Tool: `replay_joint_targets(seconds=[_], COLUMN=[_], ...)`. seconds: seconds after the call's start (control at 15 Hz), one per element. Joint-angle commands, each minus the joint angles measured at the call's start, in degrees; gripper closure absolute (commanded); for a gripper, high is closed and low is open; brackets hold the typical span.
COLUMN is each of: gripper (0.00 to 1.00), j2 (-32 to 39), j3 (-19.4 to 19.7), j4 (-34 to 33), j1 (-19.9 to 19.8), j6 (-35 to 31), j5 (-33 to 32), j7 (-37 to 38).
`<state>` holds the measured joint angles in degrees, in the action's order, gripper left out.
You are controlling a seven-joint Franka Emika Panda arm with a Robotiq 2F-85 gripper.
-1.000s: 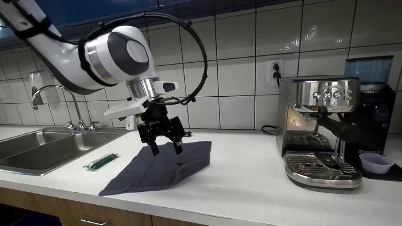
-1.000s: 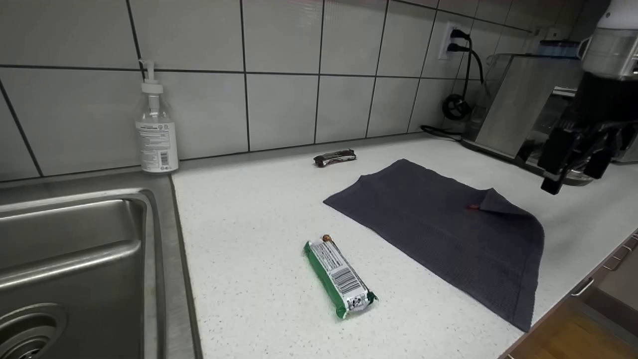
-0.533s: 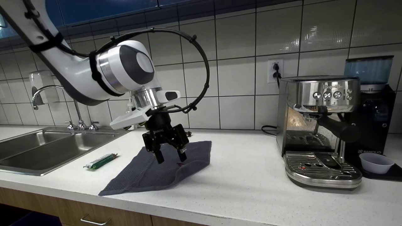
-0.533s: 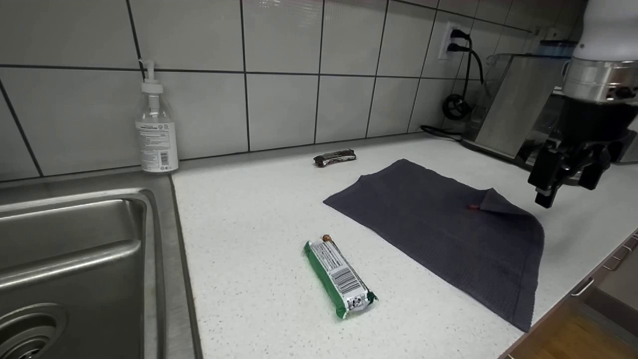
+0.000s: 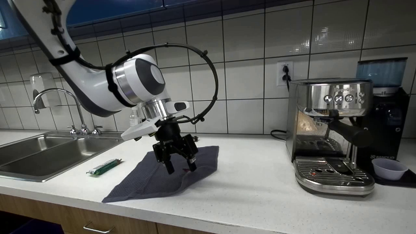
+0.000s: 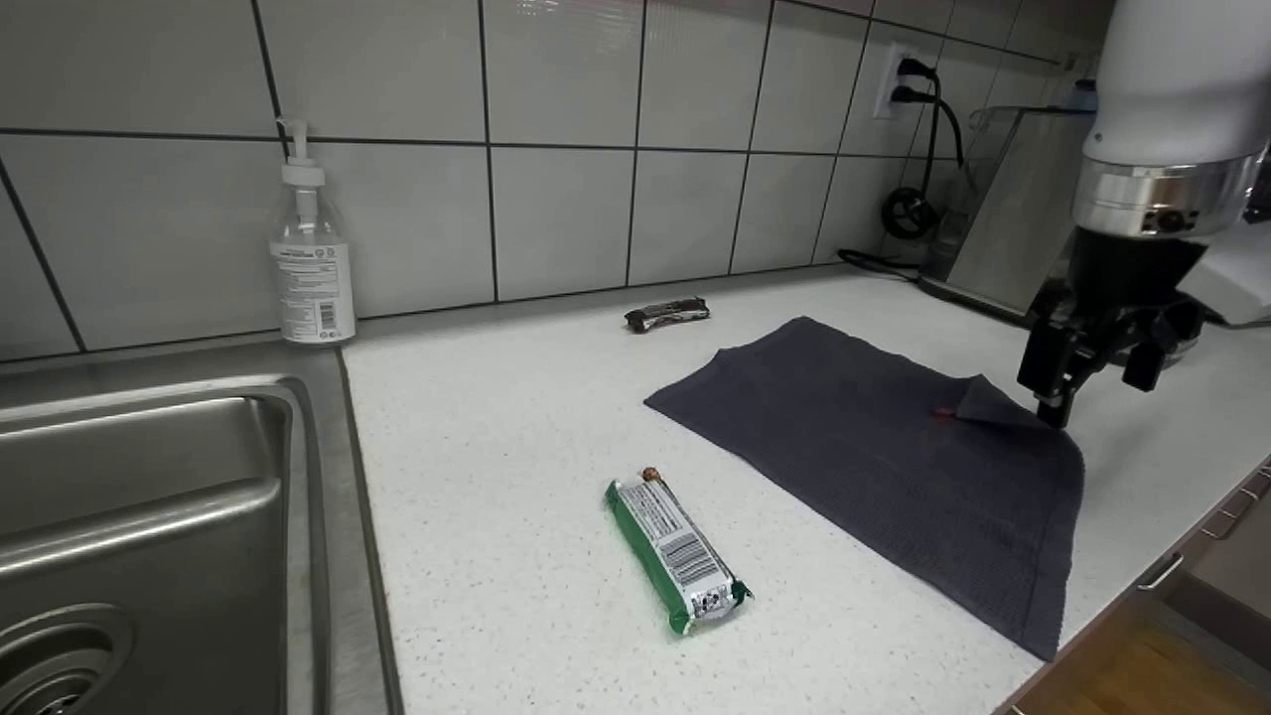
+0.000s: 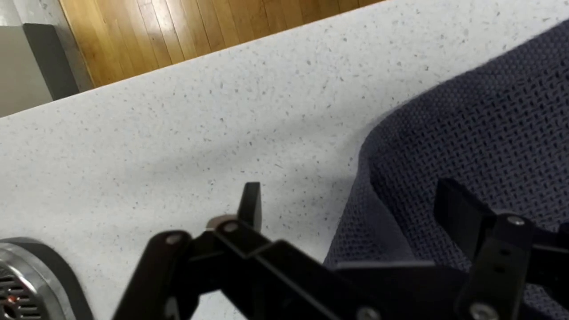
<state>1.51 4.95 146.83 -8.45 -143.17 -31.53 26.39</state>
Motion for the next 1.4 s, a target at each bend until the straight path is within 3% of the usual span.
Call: replay_joint_targets(seconds=[0.0,1.33], gripper=[0.0,0.0], j2=[3.3,12.2], j3=[0.9,6.6], j4=[-3.2,-9.9], j1=[1.7,7.7], j6=[1.4,2.5], j5=[-1.9,-1.8], j7=[3.3,5.8])
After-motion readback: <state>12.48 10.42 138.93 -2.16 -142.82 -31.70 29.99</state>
